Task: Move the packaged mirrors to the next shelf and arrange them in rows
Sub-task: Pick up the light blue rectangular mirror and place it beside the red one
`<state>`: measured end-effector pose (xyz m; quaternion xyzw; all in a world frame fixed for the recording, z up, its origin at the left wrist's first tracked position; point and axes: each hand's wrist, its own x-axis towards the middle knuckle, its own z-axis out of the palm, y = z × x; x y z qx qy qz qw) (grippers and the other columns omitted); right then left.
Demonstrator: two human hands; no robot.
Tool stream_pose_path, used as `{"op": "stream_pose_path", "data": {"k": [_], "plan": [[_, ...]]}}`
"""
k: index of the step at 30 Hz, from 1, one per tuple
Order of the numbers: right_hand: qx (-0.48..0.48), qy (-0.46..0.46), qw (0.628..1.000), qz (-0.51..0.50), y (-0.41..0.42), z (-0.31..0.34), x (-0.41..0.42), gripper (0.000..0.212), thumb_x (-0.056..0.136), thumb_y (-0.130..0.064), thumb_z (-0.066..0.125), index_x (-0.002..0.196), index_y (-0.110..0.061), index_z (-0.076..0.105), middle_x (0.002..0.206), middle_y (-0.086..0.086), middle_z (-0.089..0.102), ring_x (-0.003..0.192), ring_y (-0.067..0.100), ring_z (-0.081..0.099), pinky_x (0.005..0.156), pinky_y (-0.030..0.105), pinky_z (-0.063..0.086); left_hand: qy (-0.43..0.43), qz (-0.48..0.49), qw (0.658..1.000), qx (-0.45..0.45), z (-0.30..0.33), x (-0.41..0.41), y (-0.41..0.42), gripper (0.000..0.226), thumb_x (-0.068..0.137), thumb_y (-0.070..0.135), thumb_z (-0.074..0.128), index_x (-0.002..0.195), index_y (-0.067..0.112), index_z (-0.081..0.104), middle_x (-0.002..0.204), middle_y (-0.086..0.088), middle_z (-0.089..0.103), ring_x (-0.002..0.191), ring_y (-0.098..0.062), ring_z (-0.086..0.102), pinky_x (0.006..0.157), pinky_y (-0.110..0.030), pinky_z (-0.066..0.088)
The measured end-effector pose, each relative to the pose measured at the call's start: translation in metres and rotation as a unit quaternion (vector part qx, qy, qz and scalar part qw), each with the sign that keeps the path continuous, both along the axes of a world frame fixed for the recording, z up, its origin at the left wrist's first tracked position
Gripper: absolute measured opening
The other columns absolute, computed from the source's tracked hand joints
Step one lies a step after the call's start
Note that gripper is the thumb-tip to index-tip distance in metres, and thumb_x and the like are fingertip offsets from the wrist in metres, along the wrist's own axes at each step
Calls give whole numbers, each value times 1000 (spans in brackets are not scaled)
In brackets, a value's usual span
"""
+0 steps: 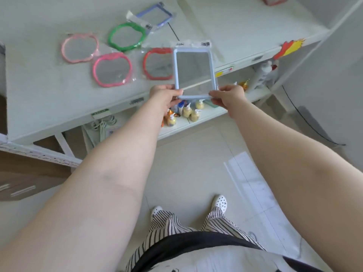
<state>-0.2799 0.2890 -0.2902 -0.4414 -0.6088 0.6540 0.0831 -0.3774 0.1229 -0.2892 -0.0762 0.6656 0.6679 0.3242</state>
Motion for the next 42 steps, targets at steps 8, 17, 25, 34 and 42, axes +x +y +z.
{"op": "stream_pose_path", "data": {"k": [8, 17, 25, 34, 42], "plan": [[38, 5, 999, -15, 147, 3, 61, 21, 76, -5, 77, 82, -7, 57, 85, 16, 69, 65, 23, 70, 61, 20, 59, 24, 10, 1000, -13, -7, 57, 157, 13, 79, -2, 69, 85, 9, 63, 72, -3, 63, 62, -16, 63, 55, -19, 53], [20, -8, 999, -39, 242, 12, 59, 14, 77, -5, 76, 82, -7, 64, 77, 13, 69, 69, 24, 68, 62, 24, 61, 42, 9, 999, -20, 1, 46, 261, 18, 77, -6, 69, 77, 9, 59, 74, -6, 62, 74, -21, 64, 58, -19, 57], [24, -6, 997, -74, 324, 15, 15, 17, 75, -7, 79, 89, -5, 69, 85, 12, 70, 68, 21, 68, 77, 31, 61, 39, -11, 999, -8, -2, -3, 345, 18, 75, -5, 71, 79, 9, 60, 76, -8, 65, 70, -19, 64, 62, -22, 57], [19, -10, 996, -92, 400, 24, -28, 25, 76, -7, 78, 98, -4, 67, 85, 10, 70, 62, 16, 69, 74, 28, 61, 31, -14, 999, -8, 7, -42, 421, 17, 77, -5, 70, 78, 9, 60, 75, -7, 64, 63, -15, 63, 60, -20, 58], [10, -20, 999, -34, 468, 25, -72, 18, 77, -8, 78, 80, -14, 61, 78, 8, 69, 54, 13, 66, 61, 19, 59, 17, 62, 998, -15, 6, -65, 477, 23, 77, -5, 71, 92, 7, 59, 74, -7, 62, 63, -14, 61, 67, -22, 58]]}}
